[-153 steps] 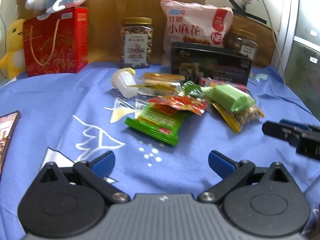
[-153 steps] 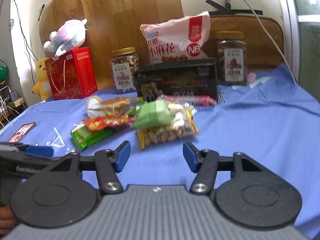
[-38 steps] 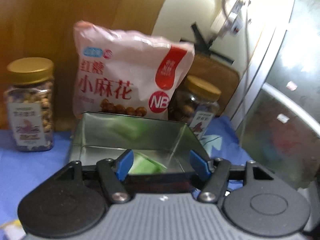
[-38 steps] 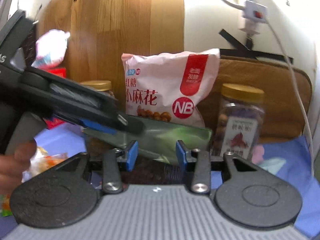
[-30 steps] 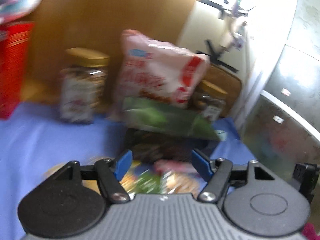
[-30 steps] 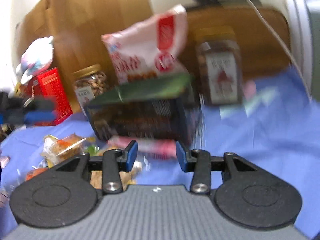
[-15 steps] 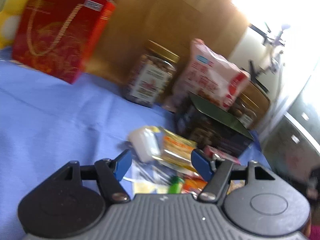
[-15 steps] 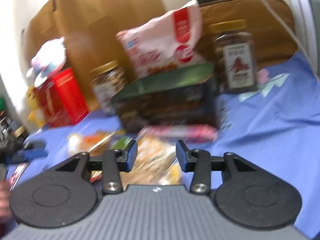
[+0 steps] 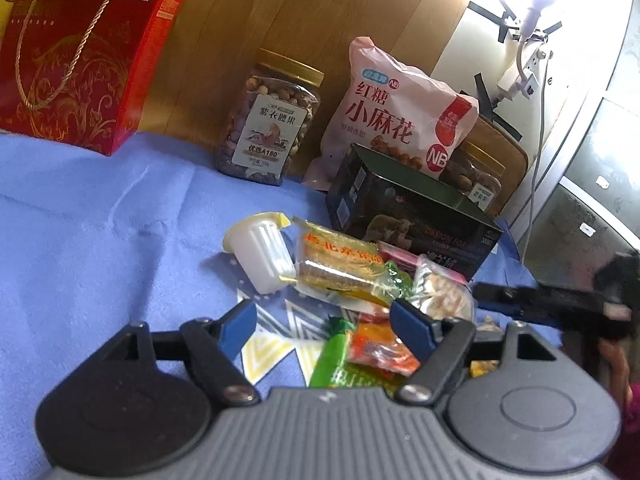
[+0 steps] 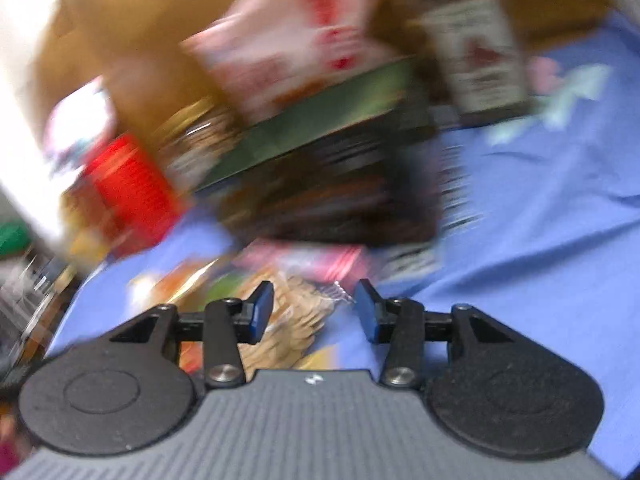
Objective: Organize snacks
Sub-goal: 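Grasp the pink stick package with the right tool, then pass the pink package from the right tool while the left tool grasps it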
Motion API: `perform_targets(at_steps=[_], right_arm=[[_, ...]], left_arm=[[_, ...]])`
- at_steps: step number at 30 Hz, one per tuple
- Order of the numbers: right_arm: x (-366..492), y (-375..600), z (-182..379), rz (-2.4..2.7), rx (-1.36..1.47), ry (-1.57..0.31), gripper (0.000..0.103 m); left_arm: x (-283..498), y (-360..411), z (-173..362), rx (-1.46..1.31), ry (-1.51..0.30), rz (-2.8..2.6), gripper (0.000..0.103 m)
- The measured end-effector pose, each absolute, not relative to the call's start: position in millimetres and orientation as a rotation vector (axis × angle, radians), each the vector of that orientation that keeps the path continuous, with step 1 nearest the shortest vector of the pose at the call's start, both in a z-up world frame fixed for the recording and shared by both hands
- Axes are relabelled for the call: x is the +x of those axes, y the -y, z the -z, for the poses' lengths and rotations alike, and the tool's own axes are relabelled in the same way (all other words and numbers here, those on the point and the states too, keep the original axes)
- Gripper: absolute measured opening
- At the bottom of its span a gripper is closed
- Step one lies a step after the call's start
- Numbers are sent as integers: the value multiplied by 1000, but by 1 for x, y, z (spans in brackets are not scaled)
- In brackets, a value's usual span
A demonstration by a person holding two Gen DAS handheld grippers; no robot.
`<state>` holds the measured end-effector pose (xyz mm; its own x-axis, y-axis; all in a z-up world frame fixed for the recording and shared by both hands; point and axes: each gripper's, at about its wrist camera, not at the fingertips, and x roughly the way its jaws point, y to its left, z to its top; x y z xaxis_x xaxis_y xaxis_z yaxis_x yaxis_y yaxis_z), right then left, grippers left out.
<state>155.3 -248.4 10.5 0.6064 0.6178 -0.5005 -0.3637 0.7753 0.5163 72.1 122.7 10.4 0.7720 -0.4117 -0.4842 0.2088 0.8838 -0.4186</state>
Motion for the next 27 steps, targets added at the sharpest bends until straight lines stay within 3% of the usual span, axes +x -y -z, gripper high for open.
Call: perform_targets(at_steps=[4,10,17,23,27], right_arm=[[125,232,-22,-614,240,-643,49],[153,235,-21,-501,160,-619,49],[180,232,-13,-511,111,-615,49],[179,233,-9,-524,126,-598,50],[179,242,-10,-538,191,-588,53]], left_arm=[[71,-123,-11,-362,-600,353,77],[83,-125,-30,-435,-596,411,77],[136,-61,-81,-270,-591,513,77],[189,-7,-52,-231,-766,599,74],[204,-10,-31,-236,-821,535,72]])
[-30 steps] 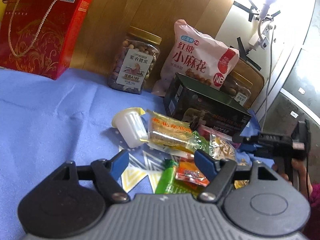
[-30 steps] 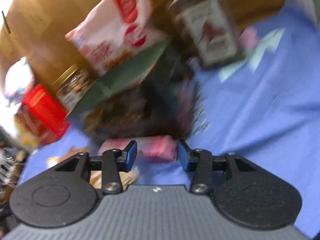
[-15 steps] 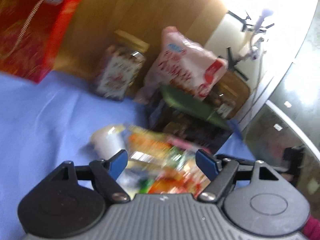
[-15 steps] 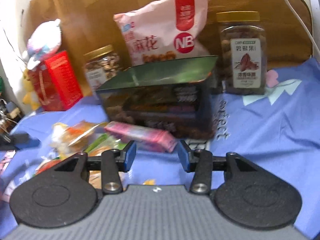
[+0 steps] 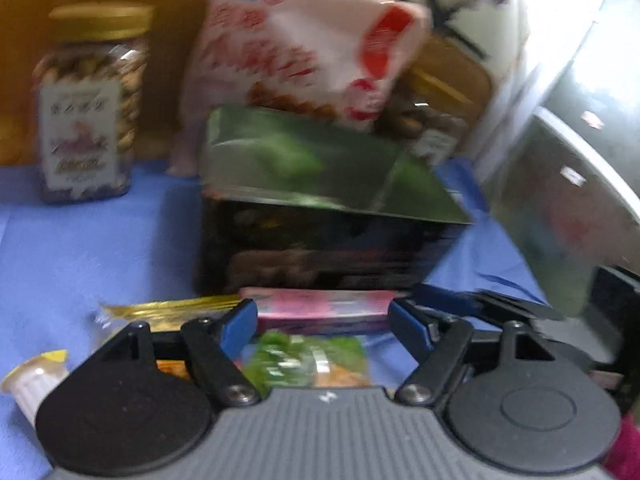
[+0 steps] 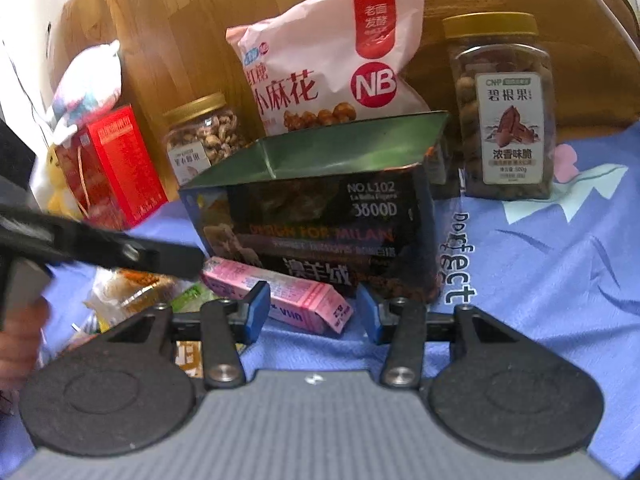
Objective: Organize snacks
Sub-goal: 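Pass the pink package from the right tool while the left tool grasps it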
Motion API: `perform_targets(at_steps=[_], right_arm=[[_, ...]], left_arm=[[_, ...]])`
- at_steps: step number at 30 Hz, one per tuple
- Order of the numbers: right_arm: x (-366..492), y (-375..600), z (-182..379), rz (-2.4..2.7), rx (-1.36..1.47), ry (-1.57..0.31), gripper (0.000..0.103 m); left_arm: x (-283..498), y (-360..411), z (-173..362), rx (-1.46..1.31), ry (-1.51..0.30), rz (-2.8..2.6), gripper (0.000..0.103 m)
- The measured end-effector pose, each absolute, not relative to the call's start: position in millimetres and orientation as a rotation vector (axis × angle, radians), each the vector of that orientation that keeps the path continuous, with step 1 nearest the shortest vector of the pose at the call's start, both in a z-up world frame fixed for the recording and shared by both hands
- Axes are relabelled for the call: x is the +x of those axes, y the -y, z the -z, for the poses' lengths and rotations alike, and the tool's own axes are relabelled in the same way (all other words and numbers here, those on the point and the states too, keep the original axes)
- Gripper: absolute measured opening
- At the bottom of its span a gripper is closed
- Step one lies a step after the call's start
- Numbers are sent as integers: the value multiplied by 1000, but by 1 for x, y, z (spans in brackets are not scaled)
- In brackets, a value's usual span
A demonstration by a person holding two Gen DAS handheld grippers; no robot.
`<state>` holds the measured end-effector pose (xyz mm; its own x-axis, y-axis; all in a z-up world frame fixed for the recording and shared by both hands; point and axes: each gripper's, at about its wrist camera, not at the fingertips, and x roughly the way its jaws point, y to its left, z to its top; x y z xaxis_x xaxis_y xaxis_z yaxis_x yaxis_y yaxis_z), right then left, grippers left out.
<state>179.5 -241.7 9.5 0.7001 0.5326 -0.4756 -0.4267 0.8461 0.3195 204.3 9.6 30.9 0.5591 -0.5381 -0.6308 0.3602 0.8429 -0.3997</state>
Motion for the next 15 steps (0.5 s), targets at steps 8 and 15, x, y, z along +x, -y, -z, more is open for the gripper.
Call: perform_targets(at_steps=[8,15], right_arm=[[180,235,-9,-557,156,-601,54],[190,222,-3,-524,102,-672,55]], left_arm=[[221,-22,-25,-314,-849,506,76],[214,11,-22,-202,-859,524,73]])
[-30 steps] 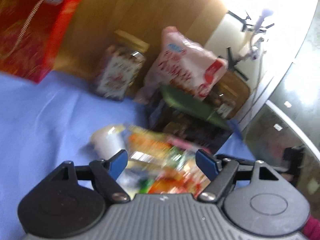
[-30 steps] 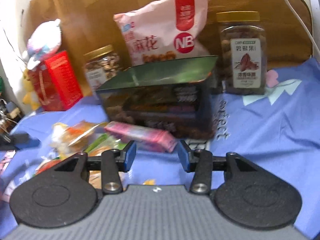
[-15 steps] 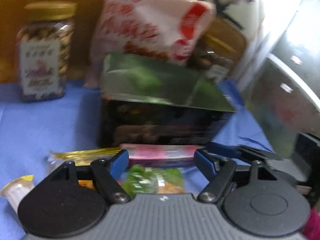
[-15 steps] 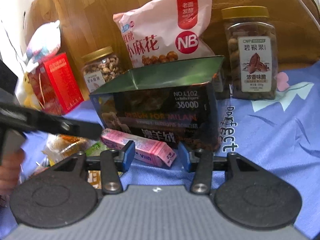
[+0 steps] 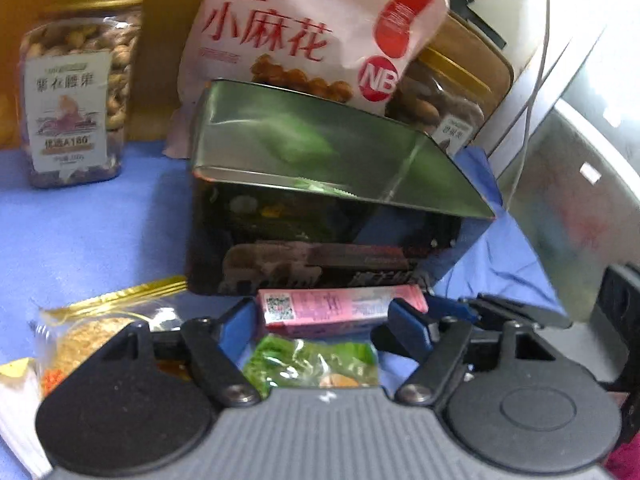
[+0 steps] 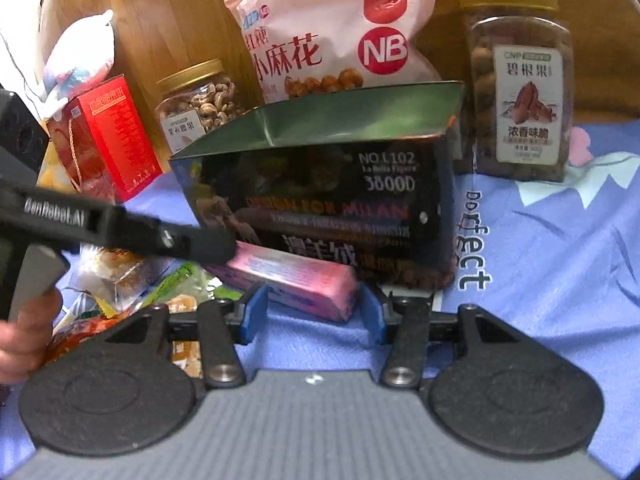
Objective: Organize snacks
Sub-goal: 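Pass the pink package from the right tool while the left tool grasps it, then drop the pink package into the tin box with the left tool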
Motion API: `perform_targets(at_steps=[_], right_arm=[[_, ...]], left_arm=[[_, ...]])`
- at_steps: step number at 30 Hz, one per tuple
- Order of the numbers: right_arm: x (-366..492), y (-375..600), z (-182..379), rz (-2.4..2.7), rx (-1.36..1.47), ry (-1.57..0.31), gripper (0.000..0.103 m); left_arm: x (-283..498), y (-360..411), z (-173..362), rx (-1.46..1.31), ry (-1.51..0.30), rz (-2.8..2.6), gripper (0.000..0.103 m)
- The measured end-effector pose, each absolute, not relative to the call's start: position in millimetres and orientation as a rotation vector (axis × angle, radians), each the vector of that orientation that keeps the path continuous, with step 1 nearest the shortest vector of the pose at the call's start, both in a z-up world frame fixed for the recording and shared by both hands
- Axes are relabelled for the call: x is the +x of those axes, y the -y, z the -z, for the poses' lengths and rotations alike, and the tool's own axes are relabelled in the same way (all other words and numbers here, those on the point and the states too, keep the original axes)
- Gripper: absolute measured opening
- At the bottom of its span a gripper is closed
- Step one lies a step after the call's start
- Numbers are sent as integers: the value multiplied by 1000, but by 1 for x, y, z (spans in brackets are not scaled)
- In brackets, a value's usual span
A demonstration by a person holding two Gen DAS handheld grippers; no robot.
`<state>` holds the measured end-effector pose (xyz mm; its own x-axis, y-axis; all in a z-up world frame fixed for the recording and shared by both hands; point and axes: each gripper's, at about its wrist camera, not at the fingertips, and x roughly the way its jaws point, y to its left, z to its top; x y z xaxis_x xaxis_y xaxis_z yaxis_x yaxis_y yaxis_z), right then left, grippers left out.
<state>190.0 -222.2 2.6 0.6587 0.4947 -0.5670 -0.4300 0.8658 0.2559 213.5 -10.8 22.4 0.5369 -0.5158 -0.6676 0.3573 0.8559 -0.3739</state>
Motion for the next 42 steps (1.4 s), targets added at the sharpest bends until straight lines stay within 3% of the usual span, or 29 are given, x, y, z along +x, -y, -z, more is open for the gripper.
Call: perform_targets(at_steps=[5,10,13,18,23,29,33,42], right_arm=[[174,220,-5,-514,53,-615,49],[155,216,-16,-544,67,-591,46],[141,212,-42,-559,86,-478,46],[153,204,-64,-480,24,-361,46],[185,201,-69,-439,4,-317,47],[204,192,-41,-392,-54,-342,52],[196,198,-46,-357,-51,-284,71],[162,214,-64,-546,89,-319,70]], left_arm=[[202,8,-29,-219,-854,504,74],[168,-16,-67,-261,-723,519,74],[162,-16,-95,-236,-635,505,74],[192,-5,-112,-199,-600,492,73],[237,-2,-92,-238,-669,476,73],[258,6,-65,-231,-720,435,73],[250,4,-70,-207,-682,435,78],[177,-84,-86,-336,-578,385,78]])
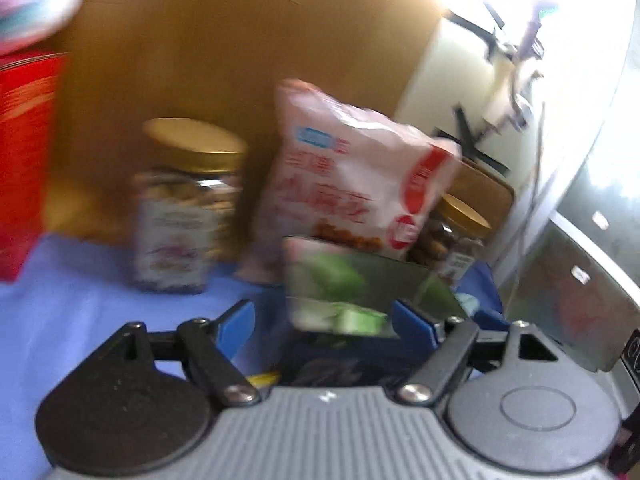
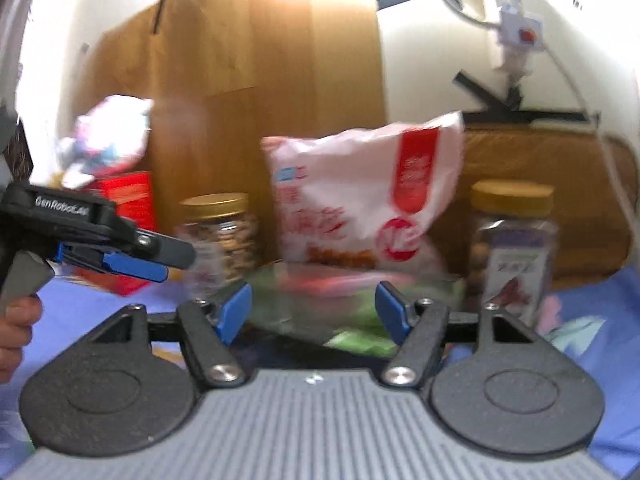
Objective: Organize snacks
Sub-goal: 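Drop the pink package into the tin box with the left tool, then grasp the clear mooncake pastry package with the right tool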
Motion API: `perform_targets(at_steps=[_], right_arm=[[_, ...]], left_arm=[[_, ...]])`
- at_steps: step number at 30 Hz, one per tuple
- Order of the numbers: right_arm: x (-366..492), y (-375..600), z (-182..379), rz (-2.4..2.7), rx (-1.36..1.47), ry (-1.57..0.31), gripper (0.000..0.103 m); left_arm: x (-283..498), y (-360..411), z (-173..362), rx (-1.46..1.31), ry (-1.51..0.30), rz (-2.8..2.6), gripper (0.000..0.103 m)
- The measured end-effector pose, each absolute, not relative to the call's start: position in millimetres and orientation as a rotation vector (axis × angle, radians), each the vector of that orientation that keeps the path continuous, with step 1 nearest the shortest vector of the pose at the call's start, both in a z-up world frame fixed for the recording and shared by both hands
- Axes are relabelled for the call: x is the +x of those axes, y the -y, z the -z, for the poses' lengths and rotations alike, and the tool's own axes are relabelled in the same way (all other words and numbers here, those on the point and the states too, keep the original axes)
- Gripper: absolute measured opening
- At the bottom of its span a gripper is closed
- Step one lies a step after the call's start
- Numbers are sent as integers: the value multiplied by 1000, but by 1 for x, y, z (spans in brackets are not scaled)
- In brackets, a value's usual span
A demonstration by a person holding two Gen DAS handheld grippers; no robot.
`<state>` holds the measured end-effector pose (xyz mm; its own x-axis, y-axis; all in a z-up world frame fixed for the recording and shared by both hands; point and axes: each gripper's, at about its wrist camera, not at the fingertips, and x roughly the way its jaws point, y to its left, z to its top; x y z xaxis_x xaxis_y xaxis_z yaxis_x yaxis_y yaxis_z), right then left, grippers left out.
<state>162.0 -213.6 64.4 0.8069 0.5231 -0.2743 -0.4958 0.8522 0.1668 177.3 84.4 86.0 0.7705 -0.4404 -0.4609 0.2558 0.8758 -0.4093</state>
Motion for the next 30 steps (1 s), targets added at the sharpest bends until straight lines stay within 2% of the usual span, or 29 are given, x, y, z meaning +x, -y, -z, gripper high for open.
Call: perform_targets(at_steps=[8,13,17,20,22,28,30], right_arm=[[170,153,-44,-764,179,-614,62],[166,121,-43,-771,108,-647,62],[156,91,-34,-755,-75,-659,62],[159,86,-28,-759,-81,-683,61],[159,86,-28,-750,-84,-683,26],[150,101,-32,-764,-28,-668,10],[150,117,-35,-765,72,-693,9]], left_arm=[[146,-152,-46,-483,-629,246,79],[149,-159,-34,-526,-628,265,79],[148,-160,-25,-530,-637,295,79],[144,-159,-26,-520,-623,316,79],[141,-158,-28,-514,-614,330,79],[135,-157,-32,-525,-608,351,79],[131,-156,-36,-536,-602,364,79]])
